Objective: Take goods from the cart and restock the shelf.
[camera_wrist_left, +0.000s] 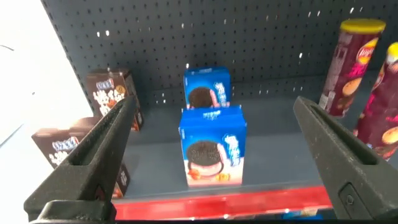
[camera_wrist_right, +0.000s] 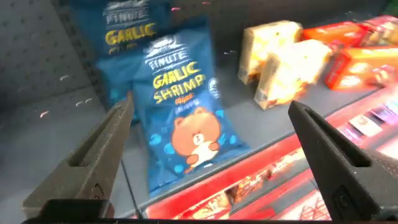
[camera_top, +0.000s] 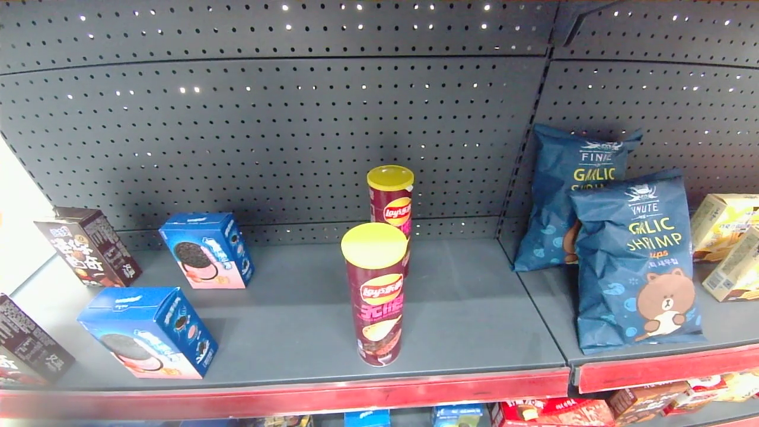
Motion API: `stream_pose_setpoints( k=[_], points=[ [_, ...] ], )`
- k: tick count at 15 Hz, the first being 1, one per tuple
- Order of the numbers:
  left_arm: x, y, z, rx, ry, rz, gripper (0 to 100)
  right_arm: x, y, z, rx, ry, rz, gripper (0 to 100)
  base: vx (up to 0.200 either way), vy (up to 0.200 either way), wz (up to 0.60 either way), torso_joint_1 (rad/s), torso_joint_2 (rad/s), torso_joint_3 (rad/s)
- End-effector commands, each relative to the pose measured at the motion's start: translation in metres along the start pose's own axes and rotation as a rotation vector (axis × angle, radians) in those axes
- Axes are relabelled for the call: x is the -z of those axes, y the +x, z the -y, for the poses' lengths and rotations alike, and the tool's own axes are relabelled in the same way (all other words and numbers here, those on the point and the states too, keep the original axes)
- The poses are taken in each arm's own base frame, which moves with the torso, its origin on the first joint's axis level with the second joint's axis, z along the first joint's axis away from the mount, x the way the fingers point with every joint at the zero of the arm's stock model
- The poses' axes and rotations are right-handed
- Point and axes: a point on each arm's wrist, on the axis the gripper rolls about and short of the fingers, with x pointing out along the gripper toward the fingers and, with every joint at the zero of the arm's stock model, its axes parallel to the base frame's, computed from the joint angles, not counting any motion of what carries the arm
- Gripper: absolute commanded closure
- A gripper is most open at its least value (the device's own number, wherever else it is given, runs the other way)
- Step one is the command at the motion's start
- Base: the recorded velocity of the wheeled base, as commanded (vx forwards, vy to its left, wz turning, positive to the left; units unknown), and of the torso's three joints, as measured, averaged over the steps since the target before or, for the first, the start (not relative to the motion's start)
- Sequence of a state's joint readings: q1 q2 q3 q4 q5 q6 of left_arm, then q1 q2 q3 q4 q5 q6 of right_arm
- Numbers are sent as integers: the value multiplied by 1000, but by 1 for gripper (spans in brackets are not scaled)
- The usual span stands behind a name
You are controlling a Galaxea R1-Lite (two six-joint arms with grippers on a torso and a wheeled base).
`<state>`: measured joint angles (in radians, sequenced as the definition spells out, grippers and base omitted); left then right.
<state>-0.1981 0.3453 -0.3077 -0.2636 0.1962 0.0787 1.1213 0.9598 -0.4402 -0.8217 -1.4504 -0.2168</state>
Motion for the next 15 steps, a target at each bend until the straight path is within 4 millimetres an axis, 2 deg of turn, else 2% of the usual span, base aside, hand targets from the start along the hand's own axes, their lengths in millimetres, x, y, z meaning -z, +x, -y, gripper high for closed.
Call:
stream_pose_setpoints(
  k=[1,3,4,5,8,10,11,13,15],
  points=[
    [-15,1,-1,4,-8,37,0,5,-4,13,-73,20,12,0,0,0,0,0,0,0],
    [-35,13,0,6,-13,49,0,2,-12,17,-171,52,4,0,0,0,0,0,0,0],
    [-38,14,0,6,-14,52,0,2,-13,17,-180,52,3,0,0,0,0,0,0,0],
    [-52,25,1,1,-14,52,0,-6,-16,16,-226,50,3,0,0,0,0,0,0,0],
    [-71,33,1,-9,-14,81,0,-14,-26,17,-359,19,0,0,0,0,0,0,0,0],
    [-84,36,0,-14,-13,108,0,-11,-32,31,-507,25,-14,0,0,0,0,0,0,0],
    [-97,38,0,-19,11,141,0,-9,-35,41,-646,-8,-17,0,0,0,0,0,0,0],
    [-104,36,-1,-29,79,165,0,-15,-35,46,-713,33,-29,0,0,0,0,0,0,0],
    [-107,35,-2,-33,102,174,0,-18,-32,47,-605,41,-48,0,0,0,0,0,0,0]
  ],
)
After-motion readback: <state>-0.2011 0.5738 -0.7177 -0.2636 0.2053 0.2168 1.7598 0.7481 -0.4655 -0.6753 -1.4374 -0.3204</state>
